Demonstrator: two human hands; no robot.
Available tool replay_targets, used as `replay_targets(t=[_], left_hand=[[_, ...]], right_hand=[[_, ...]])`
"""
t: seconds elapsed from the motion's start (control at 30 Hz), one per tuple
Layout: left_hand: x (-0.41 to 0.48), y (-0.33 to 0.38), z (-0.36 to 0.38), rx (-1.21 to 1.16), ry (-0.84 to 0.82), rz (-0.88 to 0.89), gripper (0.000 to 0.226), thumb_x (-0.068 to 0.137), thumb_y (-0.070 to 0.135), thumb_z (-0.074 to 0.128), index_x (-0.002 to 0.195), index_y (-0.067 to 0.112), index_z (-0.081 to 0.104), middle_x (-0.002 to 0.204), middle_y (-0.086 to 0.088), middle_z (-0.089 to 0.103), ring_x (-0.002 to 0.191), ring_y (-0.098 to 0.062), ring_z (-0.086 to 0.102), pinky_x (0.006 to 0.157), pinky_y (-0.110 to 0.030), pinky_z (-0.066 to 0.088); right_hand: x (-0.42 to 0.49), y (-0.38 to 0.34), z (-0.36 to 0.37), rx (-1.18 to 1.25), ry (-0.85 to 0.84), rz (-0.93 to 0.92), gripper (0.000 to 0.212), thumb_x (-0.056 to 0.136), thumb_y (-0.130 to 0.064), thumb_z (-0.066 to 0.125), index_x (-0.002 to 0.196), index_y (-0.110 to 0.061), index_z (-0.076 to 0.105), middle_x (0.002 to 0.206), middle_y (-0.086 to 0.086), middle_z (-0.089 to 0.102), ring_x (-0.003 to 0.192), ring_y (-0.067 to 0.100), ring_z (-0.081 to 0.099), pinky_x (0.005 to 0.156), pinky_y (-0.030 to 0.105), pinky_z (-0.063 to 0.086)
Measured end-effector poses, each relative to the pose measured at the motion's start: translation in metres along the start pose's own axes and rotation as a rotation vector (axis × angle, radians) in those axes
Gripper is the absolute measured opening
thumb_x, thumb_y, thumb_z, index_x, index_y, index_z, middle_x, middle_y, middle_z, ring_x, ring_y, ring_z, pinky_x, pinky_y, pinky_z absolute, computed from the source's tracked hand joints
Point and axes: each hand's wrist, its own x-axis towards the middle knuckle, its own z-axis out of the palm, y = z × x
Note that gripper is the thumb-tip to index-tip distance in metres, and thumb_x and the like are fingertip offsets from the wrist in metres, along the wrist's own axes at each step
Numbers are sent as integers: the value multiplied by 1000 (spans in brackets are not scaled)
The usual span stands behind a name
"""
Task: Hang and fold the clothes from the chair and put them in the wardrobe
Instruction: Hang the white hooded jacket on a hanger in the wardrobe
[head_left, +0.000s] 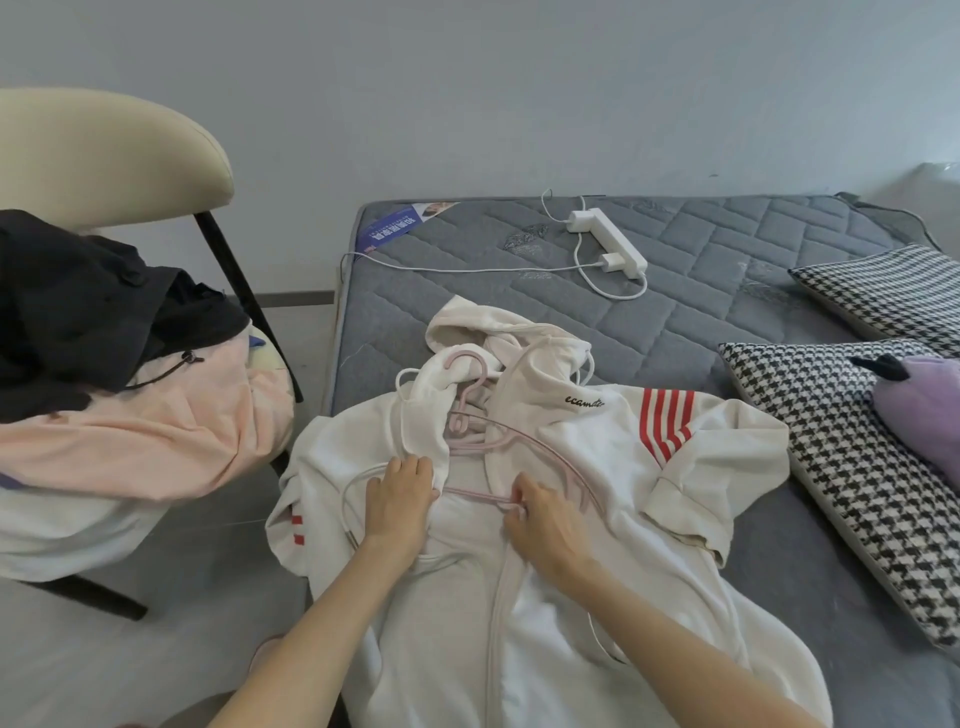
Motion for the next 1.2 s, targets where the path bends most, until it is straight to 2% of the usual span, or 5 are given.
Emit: replay_targets(t=[0.47,0.6,0.87,1.07,1.2], left_hand=[[33,24,-16,-79,-33,-217,25,100,29,45,115,10,49,116,-8,54,113,-24,47,69,-34,39],[35,26,-24,-90,-39,-256,23,100,27,46,115,10,46,117,-8,55,113,-24,46,69,-35,40],[35,24,-31,-84,-73,-232,25,100,31,45,111,9,48,115,-9,56,112,-25,47,69,-37,42],[30,16,-35,-76,-39,-182,25,99,34,45,101,9,49,104,-7,58,105,-25,49,64,-35,37],[28,16,-37,-112,-29,-168,25,99,36,45,99,11,48,102,-5,57,103,-24,49,62,-34,35]], right_hand=[[-4,100,-102,1121,1069,1068,12,96,-16,39,107,-10,40,112,18,56,97,31,56,83,39,41],[-5,113,-96,783,786,1042,30,94,-17,46,121,-4,43,126,21,50,113,39,49,94,45,38],[21,90,-68,-306,235,225,57,81,-19,51,136,-21,36,144,1,36,141,25,21,113,60,-5],[58,85,-51,-451,146,273,80,86,-29,56,150,-8,13,127,6,52,123,27,46,115,55,15],[73,92,-65,-330,56,334,21,88,-20,51,108,-14,52,95,2,60,104,27,60,107,46,25]])
